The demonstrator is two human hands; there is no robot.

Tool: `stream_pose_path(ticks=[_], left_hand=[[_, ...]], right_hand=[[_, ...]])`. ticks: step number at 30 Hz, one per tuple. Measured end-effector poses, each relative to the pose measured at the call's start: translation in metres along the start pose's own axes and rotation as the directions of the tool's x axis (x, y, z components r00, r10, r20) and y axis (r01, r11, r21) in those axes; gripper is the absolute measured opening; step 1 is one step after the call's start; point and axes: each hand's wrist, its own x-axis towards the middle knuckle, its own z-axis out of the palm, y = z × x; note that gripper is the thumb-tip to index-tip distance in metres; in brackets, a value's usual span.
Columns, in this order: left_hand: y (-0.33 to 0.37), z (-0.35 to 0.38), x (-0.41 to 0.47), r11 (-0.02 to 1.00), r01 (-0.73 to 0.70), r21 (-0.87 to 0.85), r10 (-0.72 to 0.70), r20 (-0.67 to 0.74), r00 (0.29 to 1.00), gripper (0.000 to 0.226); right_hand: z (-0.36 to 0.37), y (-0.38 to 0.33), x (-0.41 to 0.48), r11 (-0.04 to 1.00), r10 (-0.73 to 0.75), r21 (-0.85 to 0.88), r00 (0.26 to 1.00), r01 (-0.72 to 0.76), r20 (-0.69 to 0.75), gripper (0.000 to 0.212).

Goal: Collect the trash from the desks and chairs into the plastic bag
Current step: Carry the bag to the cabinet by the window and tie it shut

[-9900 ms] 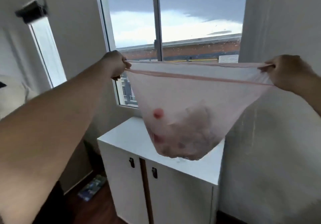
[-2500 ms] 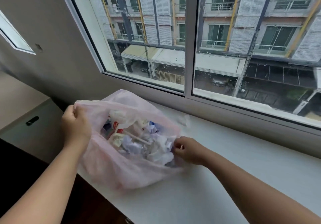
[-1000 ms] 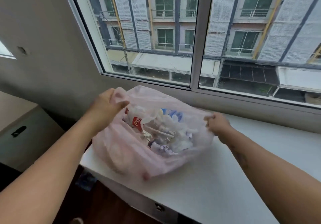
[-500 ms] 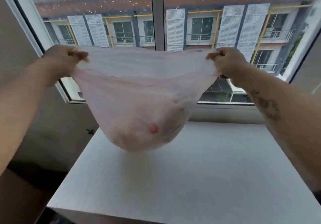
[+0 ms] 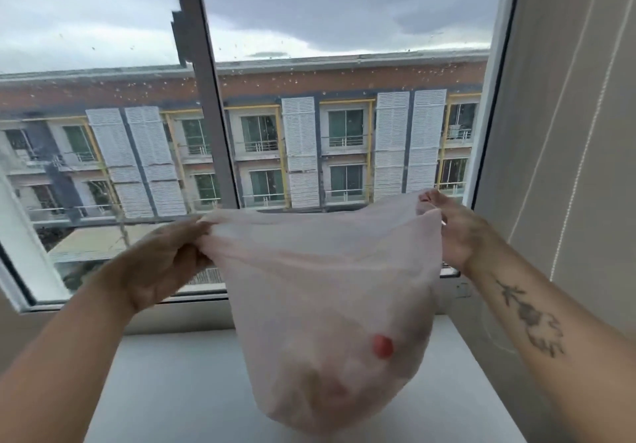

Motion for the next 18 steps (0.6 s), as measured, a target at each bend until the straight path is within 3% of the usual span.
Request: stream_pose_path(ticks=[2,4,6,8,10,12,14,17,18], left_hand=[[-0.025,0.004,-0.008,0.997,-0.008,-0.082,0.011,0.036,0.999,0.035],[-0.048,0.007,-0.018,0.992,-0.007,-0.126,0.019,0.097,0.995,0.037],[-0.066,0.01,-0.022,0.996,0.029,-0.08,-0.018,0.137,0.99,0.05],[-0.08,0.013,-0.02,0.998,0.066,0.017,-0.068,0.108,0.992,0.058],[-0.086,0.012,-0.015,0.996,0.066,0.062,-0.067,0.023,0.997,0.037],[-0.09,0.005,-0.009,0.995,0.057,0.077,-0.054,-0.035,0.998,0.035],[-0.097,-0.005,0.001,0.998,0.007,0.066,0.0,-0.11,0.994,0.05],[-0.104,-0.009,0.016,0.998,-0.06,-0.032,0.049,-0.271,0.961,0.027],[-0.108,-0.011,0.022,0.997,-0.072,-0.028,0.06,-0.286,0.956,0.034]], right_hand=[[-0.014,0.001,-0.014,0.999,0.004,-0.048,0.992,0.002,0.124,0.024],[-0.03,0.012,-0.021,0.972,0.032,-0.234,0.962,0.034,0.273,0.024],[-0.046,0.029,-0.014,0.858,0.069,-0.512,0.979,0.039,0.19,0.046],[-0.051,0.042,-0.005,0.78,-0.028,-0.623,0.998,0.054,0.051,0.043],[-0.049,0.049,0.001,0.818,-0.133,-0.569,0.99,0.084,-0.044,0.019],[-0.047,0.053,0.003,0.854,-0.192,-0.506,0.977,0.12,-0.093,0.011],[-0.042,0.057,0.003,0.845,-0.263,-0.513,0.953,0.152,-0.15,0.012],[-0.032,0.066,0.005,0.797,-0.372,-0.579,0.896,0.173,-0.243,0.031],[-0.026,0.069,0.006,0.782,-0.384,-0.6,0.888,0.167,-0.254,0.038]])
